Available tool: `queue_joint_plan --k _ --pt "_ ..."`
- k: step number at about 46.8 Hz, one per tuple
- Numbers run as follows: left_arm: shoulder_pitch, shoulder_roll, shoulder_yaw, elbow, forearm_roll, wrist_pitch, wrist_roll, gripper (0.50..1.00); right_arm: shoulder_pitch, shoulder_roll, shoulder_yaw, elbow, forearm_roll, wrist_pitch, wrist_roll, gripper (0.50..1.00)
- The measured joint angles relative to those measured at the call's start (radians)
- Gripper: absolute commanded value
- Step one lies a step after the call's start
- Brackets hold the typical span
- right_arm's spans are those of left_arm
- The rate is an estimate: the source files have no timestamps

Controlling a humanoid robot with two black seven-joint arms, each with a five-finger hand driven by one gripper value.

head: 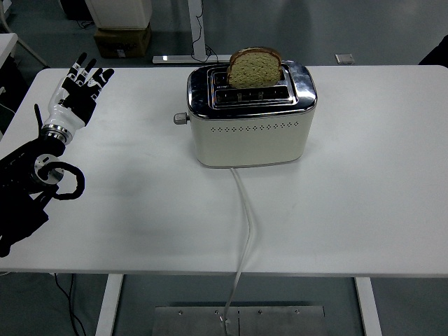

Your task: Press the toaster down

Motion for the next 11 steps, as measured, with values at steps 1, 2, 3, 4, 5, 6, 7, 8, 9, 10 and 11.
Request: queue_joint_plan --k 1,2,3,4,5,6,7,8,9,10,11 --pt "0.000 -0.001 -0.002 0.004 0.000 0.000 0.000 1.000 0.000 0.000 0.000 0.000 0.000 0.000 0.000 0.998" --pt "0.000 -0.003 -0.003 0.008 0.000 0.000 0.000 1.000 0.000 0.000 0.000 0.000 0.000 0.000 0.000 1.000" --pt "0.000 -0.005 -0.005 0.011 -0.001 0.000 0.000 1.000 0.000 0.000 0.000 0.000 0.000 0.000 0.000 1.000" --pt "0.000 -0.007 -0.006 0.013 -0.002 0.000 0.000 1.000 0.000 0.000 0.000 0.000 0.000 0.000 0.000 0.998" --pt "0.000 -0.008 -0.008 0.015 -0.002 -0.001 0.000 1.000 0.000 0.000 0.000 0.000 0.000 0.000 0.000 1.000" --pt "0.000 -0.009 -0.009 0.015 -0.002 -0.001 0.000 1.000 0.000 0.000 0.000 0.000 0.000 0.000 0.000 1.000" --pt "0.000 -0.010 -0.010 0.016 -0.002 -0.001 0.001 1.000 0.000 0.000 0.000 0.000 0.000 0.000 0.000 0.998" --pt "0.000 -0.010 -0.010 0.016 -0.001 -0.001 0.001 1.000 0.000 0.000 0.000 0.000 0.000 0.000 0.000 1.000" --pt "0.000 -0.011 -0.010 0.016 -0.001 -0.001 0.001 1.000 0.000 0.000 0.000 0.000 0.000 0.000 0.000 1.000" --pt "0.000 -0.011 -0.010 0.016 -0.001 -0.001 0.001 1.000 0.000 0.000 0.000 0.000 0.000 0.000 0.000 1.000" --pt "0.000 -0.011 -0.011 0.017 -0.001 -0.001 0.000 1.000 0.000 0.000 0.000 0.000 0.000 0.000 0.000 1.000"
